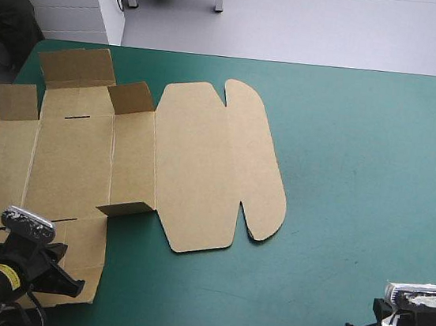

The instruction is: Fold the box

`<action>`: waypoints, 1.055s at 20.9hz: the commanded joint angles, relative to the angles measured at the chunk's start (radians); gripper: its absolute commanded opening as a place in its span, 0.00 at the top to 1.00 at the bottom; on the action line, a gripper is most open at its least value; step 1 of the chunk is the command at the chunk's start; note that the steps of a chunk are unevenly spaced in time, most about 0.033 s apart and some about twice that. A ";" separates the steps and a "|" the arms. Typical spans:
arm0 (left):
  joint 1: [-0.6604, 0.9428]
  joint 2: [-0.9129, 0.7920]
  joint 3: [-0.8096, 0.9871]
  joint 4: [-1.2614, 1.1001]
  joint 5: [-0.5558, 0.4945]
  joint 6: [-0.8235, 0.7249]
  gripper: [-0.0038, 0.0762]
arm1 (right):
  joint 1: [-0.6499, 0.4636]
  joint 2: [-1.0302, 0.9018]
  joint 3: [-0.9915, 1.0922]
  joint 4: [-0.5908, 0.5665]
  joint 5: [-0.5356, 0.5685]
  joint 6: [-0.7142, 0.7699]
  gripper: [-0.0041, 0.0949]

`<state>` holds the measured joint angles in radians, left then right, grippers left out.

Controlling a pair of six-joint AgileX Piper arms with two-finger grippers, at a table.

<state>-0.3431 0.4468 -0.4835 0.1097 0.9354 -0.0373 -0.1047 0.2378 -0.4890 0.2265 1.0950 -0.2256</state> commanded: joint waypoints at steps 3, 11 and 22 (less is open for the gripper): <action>-0.003 0.006 -0.027 -0.001 -0.053 -0.007 0.96 | 0.003 0.016 -0.023 0.012 -0.060 -0.006 0.96; -0.003 0.016 -0.059 0.010 -0.043 -0.005 0.96 | 0.003 0.016 -0.023 0.012 -0.060 -0.006 0.96; -0.003 0.455 -0.382 0.192 -0.049 -0.134 0.96 | 0.003 0.016 -0.023 0.011 -0.060 -0.006 0.96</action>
<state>-0.3431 0.8192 -0.8006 0.2799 0.9551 -0.1559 -0.1047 0.2378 -0.4890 0.2265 1.0950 -0.2256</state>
